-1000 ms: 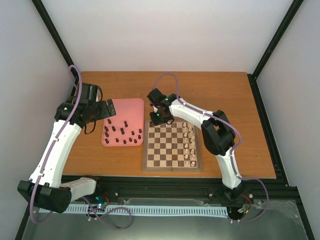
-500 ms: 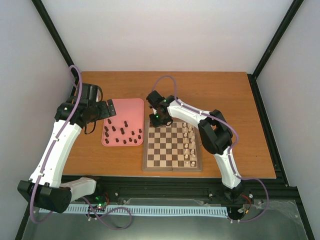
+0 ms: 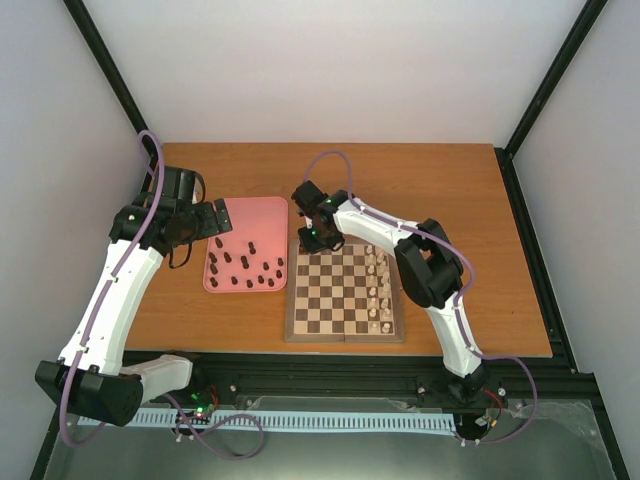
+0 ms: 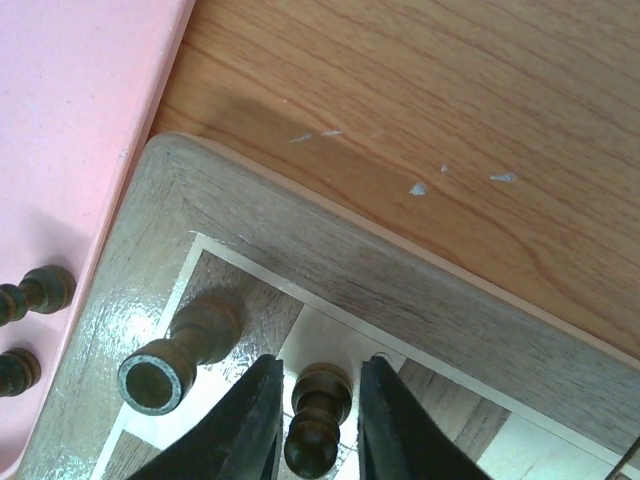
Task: Set up the chess pieces on the board
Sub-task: Place the chess piece on the chessboard.
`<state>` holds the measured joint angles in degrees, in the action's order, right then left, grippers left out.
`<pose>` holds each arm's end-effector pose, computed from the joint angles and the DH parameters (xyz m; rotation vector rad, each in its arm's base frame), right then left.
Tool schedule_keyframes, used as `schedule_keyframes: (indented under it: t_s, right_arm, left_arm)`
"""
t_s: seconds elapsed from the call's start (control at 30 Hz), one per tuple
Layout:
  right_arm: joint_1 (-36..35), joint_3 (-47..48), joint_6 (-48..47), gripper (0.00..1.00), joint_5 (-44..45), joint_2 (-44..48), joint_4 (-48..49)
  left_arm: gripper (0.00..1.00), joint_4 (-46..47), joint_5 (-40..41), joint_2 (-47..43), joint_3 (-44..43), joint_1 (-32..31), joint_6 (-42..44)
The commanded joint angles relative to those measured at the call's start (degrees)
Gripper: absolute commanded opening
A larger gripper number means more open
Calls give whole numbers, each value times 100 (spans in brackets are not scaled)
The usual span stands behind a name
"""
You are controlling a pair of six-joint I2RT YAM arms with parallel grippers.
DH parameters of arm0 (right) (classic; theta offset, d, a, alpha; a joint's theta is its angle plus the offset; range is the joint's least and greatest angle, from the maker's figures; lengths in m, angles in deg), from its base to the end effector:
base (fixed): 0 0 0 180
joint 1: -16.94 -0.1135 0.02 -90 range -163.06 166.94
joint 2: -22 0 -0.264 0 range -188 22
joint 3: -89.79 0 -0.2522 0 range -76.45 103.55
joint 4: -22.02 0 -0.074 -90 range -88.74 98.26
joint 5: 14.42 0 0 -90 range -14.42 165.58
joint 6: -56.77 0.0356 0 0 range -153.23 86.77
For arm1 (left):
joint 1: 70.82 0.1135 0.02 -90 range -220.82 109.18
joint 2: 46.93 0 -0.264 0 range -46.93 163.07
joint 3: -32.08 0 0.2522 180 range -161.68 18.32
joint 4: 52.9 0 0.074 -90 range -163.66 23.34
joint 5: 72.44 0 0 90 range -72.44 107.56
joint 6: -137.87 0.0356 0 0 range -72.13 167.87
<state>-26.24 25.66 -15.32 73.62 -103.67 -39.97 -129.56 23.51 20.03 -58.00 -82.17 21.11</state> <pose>0.3322 0.3134 0.1810 -0.6360 2.8010 0.2763 0.2102 -0.0384 0.3675 -0.3781 2.4753 -0.1462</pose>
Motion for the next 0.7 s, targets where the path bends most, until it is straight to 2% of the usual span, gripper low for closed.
schedule_keyframes:
  t_s: [0.0, 0.07, 0.3, 0.67]
  right_arm:
    - [-43, 164, -26, 26, 71, -34, -84]
    - [-42, 175, -59, 30, 67, 16, -90]
    - [-42, 482, -127, 31, 115, 140, -311]
    - [-43, 1237, -277, 41, 465, 314, -888]
  left_arm:
    - [100, 67, -16, 6, -15, 19, 13]
    - [100, 74, -16, 1, -16, 19, 13]
    - [100, 93, -24, 23, -39, 19, 8]
    - [100, 106, -80, 106, 7, 19, 68]
